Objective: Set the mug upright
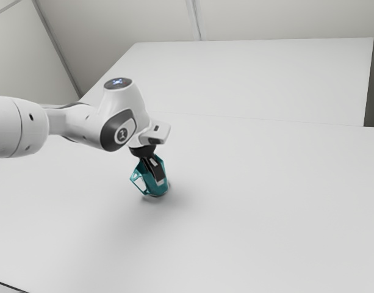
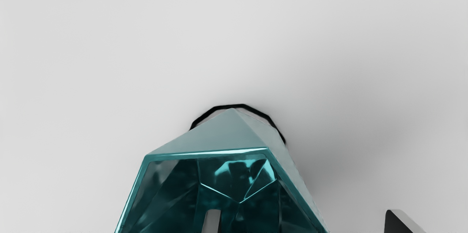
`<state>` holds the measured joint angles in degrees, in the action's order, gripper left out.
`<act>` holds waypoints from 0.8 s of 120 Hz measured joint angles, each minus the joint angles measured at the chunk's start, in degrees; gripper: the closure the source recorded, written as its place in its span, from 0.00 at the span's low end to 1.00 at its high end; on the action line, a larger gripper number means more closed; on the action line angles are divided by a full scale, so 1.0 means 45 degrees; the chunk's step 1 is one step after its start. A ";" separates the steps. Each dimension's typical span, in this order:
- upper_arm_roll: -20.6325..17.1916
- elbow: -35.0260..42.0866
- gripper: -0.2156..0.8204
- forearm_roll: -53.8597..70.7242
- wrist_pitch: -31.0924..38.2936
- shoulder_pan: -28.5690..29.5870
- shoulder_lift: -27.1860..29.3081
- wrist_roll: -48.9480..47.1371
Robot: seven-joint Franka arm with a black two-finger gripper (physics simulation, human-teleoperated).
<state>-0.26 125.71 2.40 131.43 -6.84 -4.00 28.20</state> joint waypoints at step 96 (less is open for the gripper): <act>0.0231 -0.3404 0.21 0.0055 -0.3603 -0.0040 0.1858 -0.0926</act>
<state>0.78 110.39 2.64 115.21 -7.02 4.36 24.04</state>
